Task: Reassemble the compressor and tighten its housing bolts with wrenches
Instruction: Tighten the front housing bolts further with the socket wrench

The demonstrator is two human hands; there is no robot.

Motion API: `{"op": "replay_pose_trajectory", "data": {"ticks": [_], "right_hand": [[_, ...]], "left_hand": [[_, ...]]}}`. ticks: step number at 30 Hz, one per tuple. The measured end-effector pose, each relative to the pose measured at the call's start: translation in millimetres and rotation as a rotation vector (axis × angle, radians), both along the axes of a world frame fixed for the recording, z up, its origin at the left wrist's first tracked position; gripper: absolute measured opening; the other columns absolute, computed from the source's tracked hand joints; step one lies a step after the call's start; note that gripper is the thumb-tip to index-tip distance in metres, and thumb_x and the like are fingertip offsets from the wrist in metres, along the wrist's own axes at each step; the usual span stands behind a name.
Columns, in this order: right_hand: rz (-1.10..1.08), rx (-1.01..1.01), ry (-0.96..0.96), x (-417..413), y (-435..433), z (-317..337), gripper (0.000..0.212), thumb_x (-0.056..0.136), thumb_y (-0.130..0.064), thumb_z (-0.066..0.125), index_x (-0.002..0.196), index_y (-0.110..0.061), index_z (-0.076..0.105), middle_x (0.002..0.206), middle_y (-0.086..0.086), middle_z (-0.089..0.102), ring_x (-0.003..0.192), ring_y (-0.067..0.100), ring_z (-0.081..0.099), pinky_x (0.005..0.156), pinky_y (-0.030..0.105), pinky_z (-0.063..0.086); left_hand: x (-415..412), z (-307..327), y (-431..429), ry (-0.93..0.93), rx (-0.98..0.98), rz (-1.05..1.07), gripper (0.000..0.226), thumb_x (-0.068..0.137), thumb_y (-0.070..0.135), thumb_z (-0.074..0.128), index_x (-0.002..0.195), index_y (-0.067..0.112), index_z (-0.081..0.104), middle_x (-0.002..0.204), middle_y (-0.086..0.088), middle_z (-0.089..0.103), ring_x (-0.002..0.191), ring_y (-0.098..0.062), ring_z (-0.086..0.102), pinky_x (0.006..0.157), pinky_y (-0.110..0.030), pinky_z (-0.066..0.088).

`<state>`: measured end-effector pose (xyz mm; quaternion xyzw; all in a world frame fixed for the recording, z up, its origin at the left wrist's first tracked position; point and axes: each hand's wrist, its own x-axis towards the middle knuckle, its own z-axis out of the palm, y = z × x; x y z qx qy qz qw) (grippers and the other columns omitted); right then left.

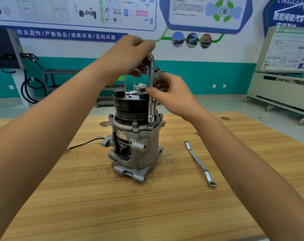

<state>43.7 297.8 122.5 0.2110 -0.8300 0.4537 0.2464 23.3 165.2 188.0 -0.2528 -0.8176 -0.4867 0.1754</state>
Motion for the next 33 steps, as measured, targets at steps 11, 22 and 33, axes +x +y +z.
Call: {"op": "replay_pose_trajectory", "data": {"ticks": [11,22,33], "right_hand": [[0.093,-0.133,0.067,11.8,-8.8,6.8,0.021,0.094,-0.007,0.052,0.108,-0.011,0.067,0.084,-0.007,0.068,0.086,0.0,0.064,0.087,0.017,0.049],[-0.106,-0.096,0.101,10.6,-14.1,10.0,0.008,0.086,-0.026,0.066,0.082,-0.02,0.064,0.075,-0.007,0.065,0.073,0.0,0.06,0.066,0.012,0.044],[-0.122,-0.216,0.099,9.1,-13.4,10.5,0.013,0.084,-0.018,0.068,0.072,-0.022,0.063,0.076,0.003,0.071,0.079,0.015,0.069,0.078,0.034,0.054]], "left_hand": [[3.8,6.1,-9.4,-0.272,0.164,-0.171,0.025,0.093,0.026,0.046,0.071,0.019,0.056,0.056,0.007,0.055,0.052,-0.008,0.054,0.061,-0.023,0.049],[23.7,36.2,-5.9,0.268,-0.62,0.076,0.022,0.089,0.036,0.058,0.083,0.015,0.06,0.067,0.004,0.06,0.043,0.006,0.055,0.039,-0.009,0.042],[22.2,16.9,-1.3,0.102,-0.29,-0.011,0.019,0.091,0.034,0.057,0.083,0.019,0.066,0.082,-0.002,0.067,0.067,-0.008,0.066,0.059,-0.017,0.056]]}}
